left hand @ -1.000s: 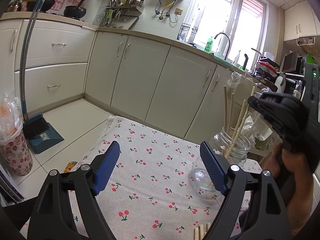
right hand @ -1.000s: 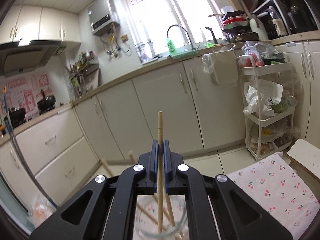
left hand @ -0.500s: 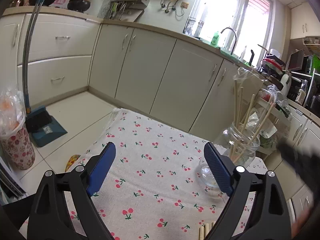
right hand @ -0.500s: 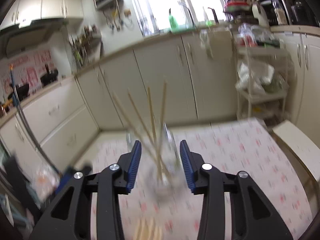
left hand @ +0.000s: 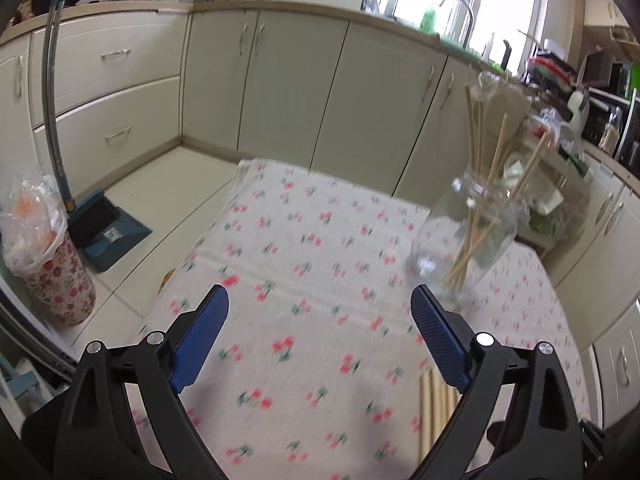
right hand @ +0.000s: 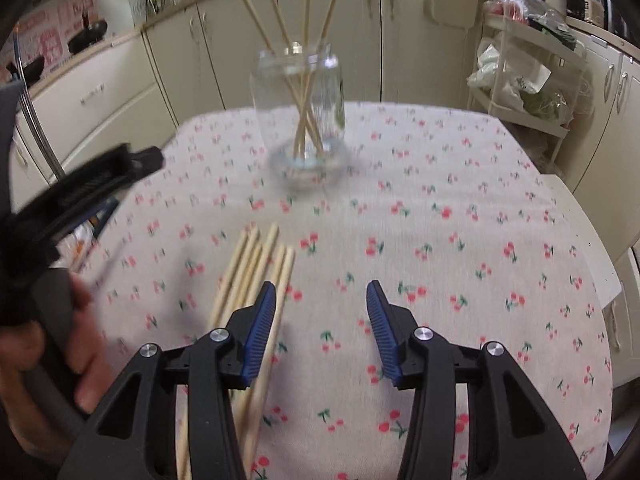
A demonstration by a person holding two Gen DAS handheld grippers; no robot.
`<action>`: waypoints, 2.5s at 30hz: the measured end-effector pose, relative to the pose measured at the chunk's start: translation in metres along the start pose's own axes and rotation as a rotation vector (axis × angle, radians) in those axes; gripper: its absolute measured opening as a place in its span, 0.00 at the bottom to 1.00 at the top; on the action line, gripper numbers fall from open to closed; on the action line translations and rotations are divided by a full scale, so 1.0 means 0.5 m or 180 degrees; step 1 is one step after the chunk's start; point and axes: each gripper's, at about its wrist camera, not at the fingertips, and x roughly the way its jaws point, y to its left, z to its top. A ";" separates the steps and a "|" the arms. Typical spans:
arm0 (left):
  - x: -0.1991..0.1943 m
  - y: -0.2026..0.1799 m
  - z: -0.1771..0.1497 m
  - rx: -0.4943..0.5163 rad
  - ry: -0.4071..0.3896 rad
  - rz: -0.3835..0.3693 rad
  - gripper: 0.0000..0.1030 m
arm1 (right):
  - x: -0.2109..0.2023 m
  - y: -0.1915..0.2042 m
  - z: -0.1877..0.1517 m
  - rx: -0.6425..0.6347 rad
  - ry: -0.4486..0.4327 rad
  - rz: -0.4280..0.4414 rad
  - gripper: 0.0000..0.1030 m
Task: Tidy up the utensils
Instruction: 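Move both open tools back toward the remaining sticks on the cloth, then close the right tool on one wooden stick while the left tool grasps another stick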
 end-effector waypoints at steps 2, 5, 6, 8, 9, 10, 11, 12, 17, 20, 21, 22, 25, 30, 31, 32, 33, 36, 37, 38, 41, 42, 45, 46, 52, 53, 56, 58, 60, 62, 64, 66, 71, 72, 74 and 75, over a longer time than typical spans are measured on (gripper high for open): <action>-0.006 0.011 -0.011 0.0034 0.0098 0.0025 0.86 | 0.004 0.000 -0.009 -0.0008 0.0048 -0.0020 0.45; -0.011 0.020 -0.021 0.0087 0.0220 0.0046 0.86 | 0.011 -0.002 -0.016 0.0001 0.0098 -0.0028 0.45; -0.013 0.020 -0.025 0.0110 0.0246 0.0054 0.86 | 0.014 -0.001 -0.018 -0.0001 0.0107 -0.0032 0.45; -0.016 0.015 -0.032 0.0168 0.0305 0.0057 0.86 | 0.017 0.004 -0.017 -0.0043 0.0106 -0.0057 0.45; -0.018 0.011 -0.036 0.0201 0.0337 0.0039 0.86 | 0.019 0.008 -0.017 -0.0069 0.0102 -0.0075 0.45; -0.020 0.005 -0.039 0.0242 0.0368 0.0020 0.86 | 0.019 0.008 -0.015 -0.0066 0.0107 -0.0069 0.45; -0.023 0.000 -0.042 0.0284 0.0387 0.0006 0.86 | 0.018 0.006 -0.014 -0.0030 0.0115 -0.0030 0.45; -0.027 -0.006 -0.045 0.0334 0.0399 -0.0007 0.86 | 0.016 0.004 -0.012 0.0011 0.0113 0.0007 0.46; -0.037 -0.041 -0.061 0.0580 0.0464 -0.0059 0.86 | 0.012 0.012 -0.011 -0.0059 0.0103 0.0042 0.47; -0.035 -0.054 -0.069 0.0664 0.0495 -0.0043 0.86 | 0.011 0.017 -0.012 -0.0113 0.0097 0.0039 0.48; -0.033 -0.059 -0.071 0.0685 0.0517 -0.0043 0.86 | 0.012 0.020 -0.013 -0.0162 0.0090 0.0013 0.49; -0.032 -0.063 -0.073 0.0704 0.0531 -0.0040 0.86 | 0.012 0.021 -0.013 -0.0193 0.0073 -0.0027 0.50; -0.027 -0.074 -0.077 0.0789 0.0559 -0.0009 0.86 | 0.014 0.014 -0.012 -0.0233 0.0085 -0.0163 0.52; -0.007 -0.094 -0.090 0.0965 0.0660 0.0077 0.86 | 0.011 -0.019 -0.020 -0.0107 0.0107 -0.0139 0.51; -0.002 -0.096 -0.091 0.0978 0.0694 0.0078 0.86 | 0.007 -0.026 -0.019 -0.0027 0.0086 -0.0060 0.52; 0.000 -0.096 -0.092 0.0971 0.0712 0.0083 0.86 | 0.005 -0.027 -0.019 0.0010 0.0072 -0.0008 0.52; 0.003 -0.093 -0.091 0.0938 0.0725 0.0096 0.86 | 0.002 -0.027 -0.017 0.0039 0.0041 0.0084 0.52; 0.005 -0.077 -0.082 0.0839 0.0745 0.0112 0.86 | 0.000 -0.018 -0.010 0.0085 0.0018 0.0262 0.53; -0.002 -0.066 -0.074 0.0756 0.0709 0.0102 0.86 | 0.002 -0.009 -0.008 0.0045 0.0018 0.0241 0.53; -0.003 -0.058 -0.069 0.0710 0.0702 0.0090 0.86 | 0.004 -0.003 -0.006 0.0006 0.0021 0.0235 0.53; -0.005 -0.037 -0.054 0.0630 0.0714 0.0089 0.86 | 0.016 0.012 -0.004 -0.0074 0.0061 0.0172 0.53; -0.006 -0.034 -0.051 0.0625 0.0711 0.0095 0.86 | 0.021 0.015 -0.006 -0.0116 0.0084 0.0089 0.53; -0.008 -0.036 -0.050 0.0653 0.0716 0.0062 0.86 | 0.023 0.011 -0.013 -0.0157 0.0107 -0.0029 0.54; -0.007 -0.041 -0.053 0.0684 0.0733 0.0034 0.86 | 0.022 0.010 -0.014 -0.0182 0.0107 -0.0053 0.54; 0.006 -0.094 -0.080 0.0940 0.0841 -0.0013 0.86 | 0.015 -0.018 -0.019 -0.0164 0.0107 -0.0063 0.54; 0.011 -0.099 -0.083 0.0952 0.0867 -0.0010 0.86 | 0.014 -0.022 -0.019 -0.0168 0.0103 -0.0062 0.53; 0.025 -0.102 -0.086 0.0956 0.0933 0.0019 0.86 | 0.011 -0.033 -0.019 -0.0178 0.0095 -0.0038 0.46; 0.034 -0.104 -0.086 0.0978 0.0968 0.0046 0.86 | 0.011 -0.037 -0.018 -0.0190 0.0094 -0.0019 0.43; 0.039 -0.109 -0.084 0.1009 0.0972 0.0042 0.86 | 0.012 -0.040 -0.016 -0.0200 0.0094 -0.0013 0.41; 0.044 -0.117 -0.081 0.1074 0.0974 0.0041 0.86 | 0.015 -0.045 -0.012 -0.0205 0.0100 -0.0005 0.41; 0.047 -0.125 -0.080 0.1113 0.0998 0.0018 0.86 | 0.015 -0.050 -0.011 -0.0186 0.0103 0.0001 0.41; 0.048 -0.132 -0.082 0.1162 0.1000 0.0036 0.86 | 0.016 -0.053 -0.010 -0.0185 0.0107 -0.0002 0.41; 0.053 -0.127 -0.088 0.1200 0.1061 0.0051 0.86 | 0.016 -0.054 -0.009 -0.0195 0.0112 0.0017 0.41; 0.053 -0.125 -0.087 0.1202 0.1068 0.0050 0.86 | 0.016 -0.054 -0.008 -0.0192 0.0114 0.0023 0.41; 0.054 -0.126 -0.085 0.1205 0.1073 0.0044 0.84 | 0.018 -0.054 -0.004 -0.0179 0.0120 0.0066 0.37; 0.055 -0.128 -0.083 0.1206 0.1073 0.0027 0.82 | 0.019 -0.054 -0.002 -0.0180 0.0124 0.0075 0.33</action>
